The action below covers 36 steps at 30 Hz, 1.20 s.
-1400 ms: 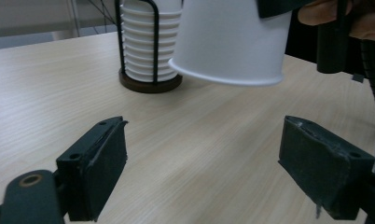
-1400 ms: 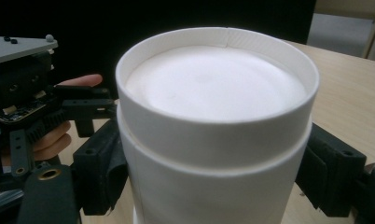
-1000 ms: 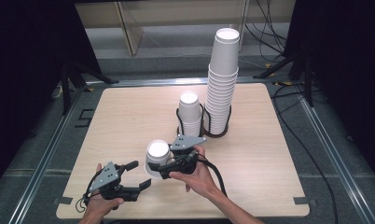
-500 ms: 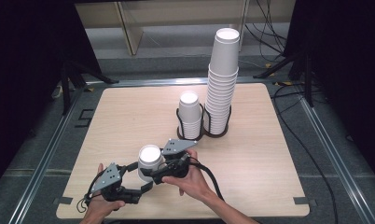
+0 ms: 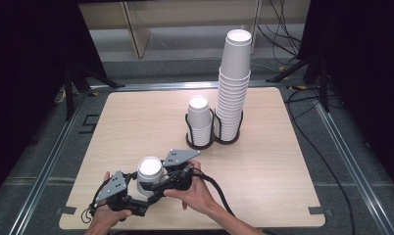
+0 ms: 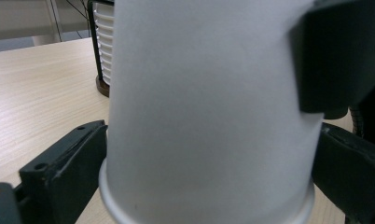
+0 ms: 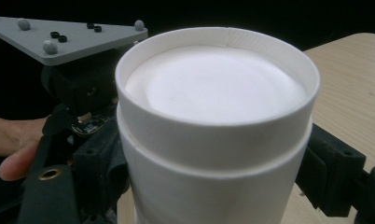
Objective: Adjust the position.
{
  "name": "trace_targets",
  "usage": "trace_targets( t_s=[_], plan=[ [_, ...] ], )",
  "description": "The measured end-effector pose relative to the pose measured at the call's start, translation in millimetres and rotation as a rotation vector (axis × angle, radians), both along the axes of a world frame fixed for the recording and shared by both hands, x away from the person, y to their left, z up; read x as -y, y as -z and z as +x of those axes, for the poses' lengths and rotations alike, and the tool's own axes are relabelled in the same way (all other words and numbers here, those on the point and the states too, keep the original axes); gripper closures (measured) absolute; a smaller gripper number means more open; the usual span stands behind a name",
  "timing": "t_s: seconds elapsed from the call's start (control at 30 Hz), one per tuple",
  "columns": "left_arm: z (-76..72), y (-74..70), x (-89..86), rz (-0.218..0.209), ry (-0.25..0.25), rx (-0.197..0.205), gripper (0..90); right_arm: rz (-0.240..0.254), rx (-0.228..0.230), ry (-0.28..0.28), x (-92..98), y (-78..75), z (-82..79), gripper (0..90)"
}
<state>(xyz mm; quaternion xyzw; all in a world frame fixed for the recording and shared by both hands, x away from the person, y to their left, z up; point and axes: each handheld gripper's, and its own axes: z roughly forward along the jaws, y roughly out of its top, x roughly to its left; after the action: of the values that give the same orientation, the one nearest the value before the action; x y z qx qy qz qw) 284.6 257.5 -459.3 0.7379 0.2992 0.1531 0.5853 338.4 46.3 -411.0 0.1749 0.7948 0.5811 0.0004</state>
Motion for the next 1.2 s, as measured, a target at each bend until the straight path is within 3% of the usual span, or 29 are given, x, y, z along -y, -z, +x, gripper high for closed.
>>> trace_targets(
  t_s=[0.03,0.07,0.13,0.23,0.37,0.53,0.6,0.67,0.73,0.9,0.97,1.1,1.13,1.2],
  plan=[
    [1.0,1.3,0.9,-0.028,0.012,0.006,1.4,0.008,-0.018,-0.013,-1.0,0.4,-0.9,21.0],
    [0.9,1.2,0.7,-0.028,0.012,0.007,1.5,0.012,-0.003,-0.013,-2.1,0.8,-0.9,21.0],
    [1.0,1.6,0.6,-0.039,0.019,0.003,2.3,0.002,-0.015,-0.013,-2.1,0.4,-2.2,21.0],
    [0.7,0.8,-0.8,-0.021,0.019,-0.016,3.4,-0.002,-0.022,-0.014,-1.8,0.6,-2.2,20.8],
    [0.3,1.4,0.2,-0.031,0.016,-0.016,4.9,-0.004,0.001,-0.018,-1.9,1.5,-1.2,20.2],
    [-0.7,-1.2,-1.5,0.009,0.017,-0.005,7.4,-0.001,-0.005,-0.021,-1.5,0.8,-1.9,18.5],
    [-0.7,-1.3,-2.2,0.017,0.018,-0.001,7.9,-0.023,0.003,-0.036,-0.6,-1.1,-1.6,17.6],
    [0.4,-0.4,-1.6,0.002,0.018,0.005,8.3,-0.013,0.001,-0.043,-0.4,-2.6,-1.2,14.4],
    [0.0,-2.3,-4.0,0.028,0.014,0.000,8.6,-0.008,-0.007,-0.044,1.1,-5.4,-1.0,15.0],
    [1.2,-1.8,-4.0,0.023,0.026,0.014,9.0,0.004,0.021,-0.053,6.1,-15.8,2.0,15.2],
    [-0.1,-3.0,-4.0,0.058,0.018,0.010,9.2,0.004,0.030,-0.056,8.4,-21.2,2.4,15.2],
    [0.2,-1.3,-1.8,0.056,0.037,0.011,9.4,0.004,0.044,-0.058,13.0,-29.7,3.8,15.2],
    [0.6,-1.4,-2.1,0.084,0.043,0.013,9.4,0.006,0.042,-0.055,16.1,-33.6,4.7,15.1],
    [-0.4,-1.3,-1.2,0.096,0.042,0.004,9.5,0.003,0.037,-0.061,19.6,-37.3,6.2,15.1]
  ],
)
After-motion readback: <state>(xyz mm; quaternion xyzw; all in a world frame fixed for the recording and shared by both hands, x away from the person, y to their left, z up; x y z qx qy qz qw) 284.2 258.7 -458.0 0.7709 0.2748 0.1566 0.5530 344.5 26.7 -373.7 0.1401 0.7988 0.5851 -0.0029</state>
